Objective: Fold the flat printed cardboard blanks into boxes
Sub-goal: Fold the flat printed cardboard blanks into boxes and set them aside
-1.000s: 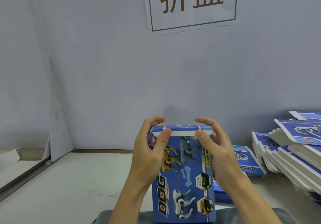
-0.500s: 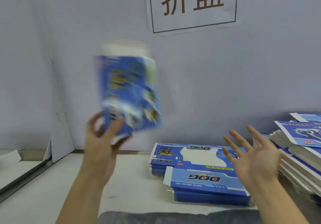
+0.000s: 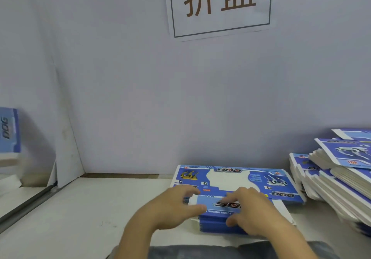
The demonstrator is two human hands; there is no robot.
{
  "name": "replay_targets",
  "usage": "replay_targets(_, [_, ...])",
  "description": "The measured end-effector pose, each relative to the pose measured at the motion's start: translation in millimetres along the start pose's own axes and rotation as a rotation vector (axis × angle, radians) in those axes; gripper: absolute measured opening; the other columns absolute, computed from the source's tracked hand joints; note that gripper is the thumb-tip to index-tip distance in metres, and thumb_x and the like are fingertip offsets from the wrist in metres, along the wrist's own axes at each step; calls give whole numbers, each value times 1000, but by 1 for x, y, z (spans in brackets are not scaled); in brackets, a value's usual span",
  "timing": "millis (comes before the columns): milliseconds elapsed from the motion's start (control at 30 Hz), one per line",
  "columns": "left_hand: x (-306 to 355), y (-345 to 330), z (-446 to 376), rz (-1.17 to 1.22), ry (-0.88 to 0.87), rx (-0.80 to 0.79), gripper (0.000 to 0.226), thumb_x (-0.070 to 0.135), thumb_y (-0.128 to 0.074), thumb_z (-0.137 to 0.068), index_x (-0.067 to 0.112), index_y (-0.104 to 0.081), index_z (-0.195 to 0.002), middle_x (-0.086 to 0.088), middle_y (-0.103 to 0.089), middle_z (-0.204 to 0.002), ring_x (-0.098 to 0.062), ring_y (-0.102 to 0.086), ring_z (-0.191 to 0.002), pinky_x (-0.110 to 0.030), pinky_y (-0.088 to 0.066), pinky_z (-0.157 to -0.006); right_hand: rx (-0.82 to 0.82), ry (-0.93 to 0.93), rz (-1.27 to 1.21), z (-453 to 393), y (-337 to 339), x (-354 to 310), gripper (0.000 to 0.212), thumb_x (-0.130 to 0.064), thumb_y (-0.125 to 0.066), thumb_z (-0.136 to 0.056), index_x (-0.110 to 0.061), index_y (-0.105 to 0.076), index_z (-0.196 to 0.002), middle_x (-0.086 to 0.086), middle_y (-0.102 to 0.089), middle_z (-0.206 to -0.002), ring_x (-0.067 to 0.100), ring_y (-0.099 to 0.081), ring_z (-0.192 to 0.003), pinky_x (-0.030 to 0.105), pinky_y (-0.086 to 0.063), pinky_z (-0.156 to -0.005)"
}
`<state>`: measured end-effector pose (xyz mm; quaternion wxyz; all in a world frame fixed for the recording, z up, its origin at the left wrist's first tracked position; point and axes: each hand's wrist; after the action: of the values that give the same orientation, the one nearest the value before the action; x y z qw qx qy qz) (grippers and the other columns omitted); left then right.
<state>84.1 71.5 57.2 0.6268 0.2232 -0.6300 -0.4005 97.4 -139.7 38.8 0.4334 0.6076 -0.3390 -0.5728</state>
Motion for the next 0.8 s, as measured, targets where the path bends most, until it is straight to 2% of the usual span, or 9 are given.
replay_targets(133, [1, 0, -1, 17, -11, 62, 49, 50, -61, -94, 37, -48, -140, 12, -51, -142, -5, -52, -124, -26, -43, -104, -4, 39, 10, -3, 3, 3, 47, -39, -70, -90, -46, -56, -135, -8, -52, -140, 19, -48, -124, 33, -44, -101])
replay_targets(233, [0, 2, -5, 196, -88, 327, 43, 40, -63, -96, 33, -52, -137, 13, -55, -135, -3, -56, -117, -23, -45, -99, 91, 105, -49, -1, 11, 2, 34, -34, -59, -98, -44, -61, -131, -6, -58, -131, 20, -52, -119, 32, -45, -93])
replay_targets(333, [0, 6, -9, 380, -139, 717, 46, 32, -67, -94, 28, -50, -137, 11, -53, -131, -9, -53, -117, -22, -45, -91, 430, 177, -58, 4, 25, -2, 27, -23, -51, -101, -33, -72, -114, -3, -73, -101, 27, -64, -92, 38, -53, -76])
replay_targets(433, [2, 11, -9, 497, -181, 917, 42, 27, -69, -93, 26, -52, -132, 8, -54, -128, -12, -54, -115, -7, -48, -67, 817, 289, -109, 8, 42, -5, 18, -16, -59, -97, -22, -76, -93, -2, -67, -66, 31, -58, -62, 38, -46, -55])
replay_targets(467, [2, 12, -9, 543, -194, 937, 41, 28, -69, -92, 26, -53, -130, 8, -55, -127, -12, -55, -114, -5, -48, -60, 876, 326, -150, 10, 47, -7, 15, -15, -64, -94, -22, -76, -87, -5, -64, -60, 29, -55, -57, 38, -46, -53])
replay_targets(533, [4, 13, -9, 618, -214, 915, 43, 34, -70, -88, 29, -52, -127, 10, -57, -124, -13, -59, -111, -9, -50, -59, 914, 358, -230, 15, 54, -12, 12, -20, -74, -87, -24, -74, -75, -12, -55, -51, 23, -50, -53, 38, -46, -52])
replay_targets(667, [10, 12, -8, 874, -219, 728, 48, 56, -67, -70, 40, -50, -112, 13, -60, -119, -5, -62, -105, -14, -55, -59, 702, 325, -302, 20, 57, -21, 14, -43, -77, -80, -32, -76, -71, -17, -62, -55, 12, -57, -57, 33, -47, -54])
replay_targets(733, [9, 11, -10, 898, -143, 659, 51, 61, -62, -74, 37, -50, -116, 11, -59, -120, -8, -62, -106, -21, -58, -67, 641, 327, -307, 20, 58, -22, 20, -48, -69, -85, -31, -79, -78, -14, -66, -59, 13, -59, -57, 35, -50, -55])
replay_targets(800, [4, 9, -11, 861, -18, 627, 50, 55, -62, -87, 25, -47, -124, 7, -56, -119, -10, -61, -104, -24, -56, -78, 758, 365, -334, 20, 61, -20, 22, -43, -65, -88, -26, -79, -83, -12, -62, -55, 12, -51, -52, 35, -48, -54])
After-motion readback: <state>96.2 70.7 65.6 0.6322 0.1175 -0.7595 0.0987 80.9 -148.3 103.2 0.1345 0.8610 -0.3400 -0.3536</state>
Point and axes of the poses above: each hand's wrist, its own z-axis away from the middle knuckle, its own y-axis out of the back of the hand, x = y × z
